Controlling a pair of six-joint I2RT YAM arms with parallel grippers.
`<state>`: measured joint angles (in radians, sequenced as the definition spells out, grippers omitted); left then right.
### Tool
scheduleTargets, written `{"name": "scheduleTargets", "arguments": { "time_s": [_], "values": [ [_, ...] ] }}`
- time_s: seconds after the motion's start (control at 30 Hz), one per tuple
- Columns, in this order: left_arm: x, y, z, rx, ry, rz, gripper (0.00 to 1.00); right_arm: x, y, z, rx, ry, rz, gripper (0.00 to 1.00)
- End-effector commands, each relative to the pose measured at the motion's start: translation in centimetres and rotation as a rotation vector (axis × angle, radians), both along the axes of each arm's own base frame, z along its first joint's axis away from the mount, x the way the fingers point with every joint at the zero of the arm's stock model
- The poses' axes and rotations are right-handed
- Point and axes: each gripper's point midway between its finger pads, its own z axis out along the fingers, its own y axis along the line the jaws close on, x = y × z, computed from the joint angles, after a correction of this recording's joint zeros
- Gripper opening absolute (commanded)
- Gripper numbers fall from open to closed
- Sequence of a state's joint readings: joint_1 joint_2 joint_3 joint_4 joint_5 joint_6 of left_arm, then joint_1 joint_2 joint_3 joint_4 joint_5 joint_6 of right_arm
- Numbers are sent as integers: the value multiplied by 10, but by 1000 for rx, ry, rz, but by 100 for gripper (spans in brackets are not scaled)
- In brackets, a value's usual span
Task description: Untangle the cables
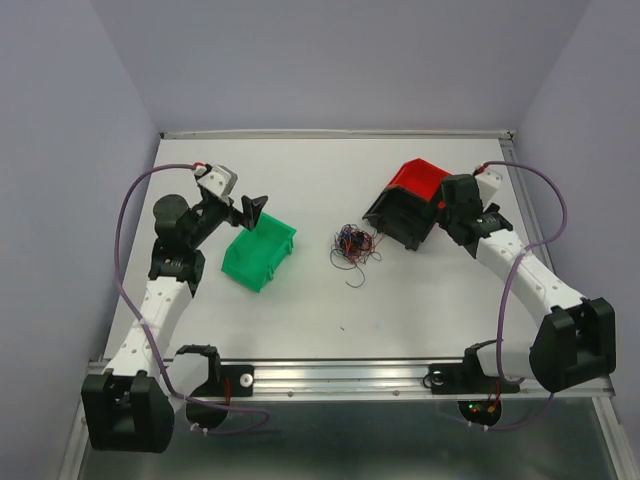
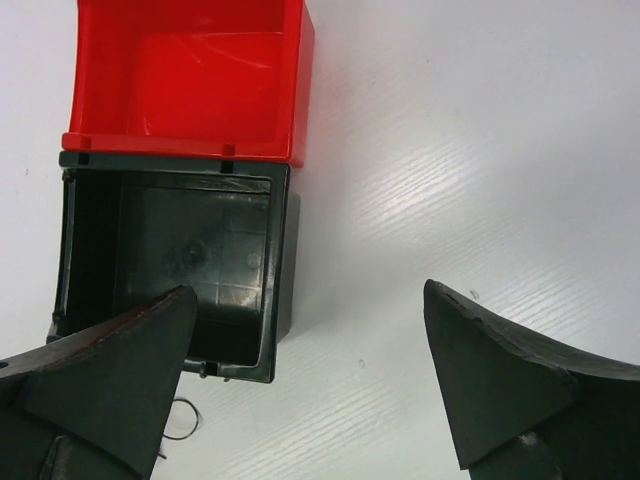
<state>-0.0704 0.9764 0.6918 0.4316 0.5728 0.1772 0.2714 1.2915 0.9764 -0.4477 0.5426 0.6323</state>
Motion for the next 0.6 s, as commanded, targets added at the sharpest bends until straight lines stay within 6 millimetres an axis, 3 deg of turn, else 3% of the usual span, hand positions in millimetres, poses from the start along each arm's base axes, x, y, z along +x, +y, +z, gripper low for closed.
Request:
{"name": "scheduleTargets", "arguments": {
  "time_s": [0.0, 0.07, 0.1, 0.17, 0.27, 0.33, 0.4, 0.5, 0.57],
  "values": [
    [-22, -25, 8, 14, -66, -187, 99, 4, 1, 4, -3, -59, 19, 100],
    [-23, -32, -1, -1, -6, -234, 99, 2, 8, 4, 38, -108, 55, 100],
    [-15, -26, 9, -19, 5, -191, 99, 1, 9, 3, 48, -122, 56, 100],
    [13, 2, -4, -87, 82, -41, 99, -4, 9, 5, 63, -158, 61, 100],
    [17, -4, -25, -88, 163, -199, 99, -9, 7, 8, 65, -177, 58, 100],
    [17, -12, -28, -93, 186, -242, 99, -10, 8, 5, 76, -183, 68, 100],
    [14, -22, -33, -56, 180, -264, 99, -10, 12, 4, 88, -186, 83, 100],
    [-2, -83, -45, 81, 122, -295, 99, -9, 14, 3, 96, -183, 94, 100],
    [-8, -106, -49, 130, 78, -315, 98, -8, 19, 3, 104, -182, 116, 100]
  ]
}}
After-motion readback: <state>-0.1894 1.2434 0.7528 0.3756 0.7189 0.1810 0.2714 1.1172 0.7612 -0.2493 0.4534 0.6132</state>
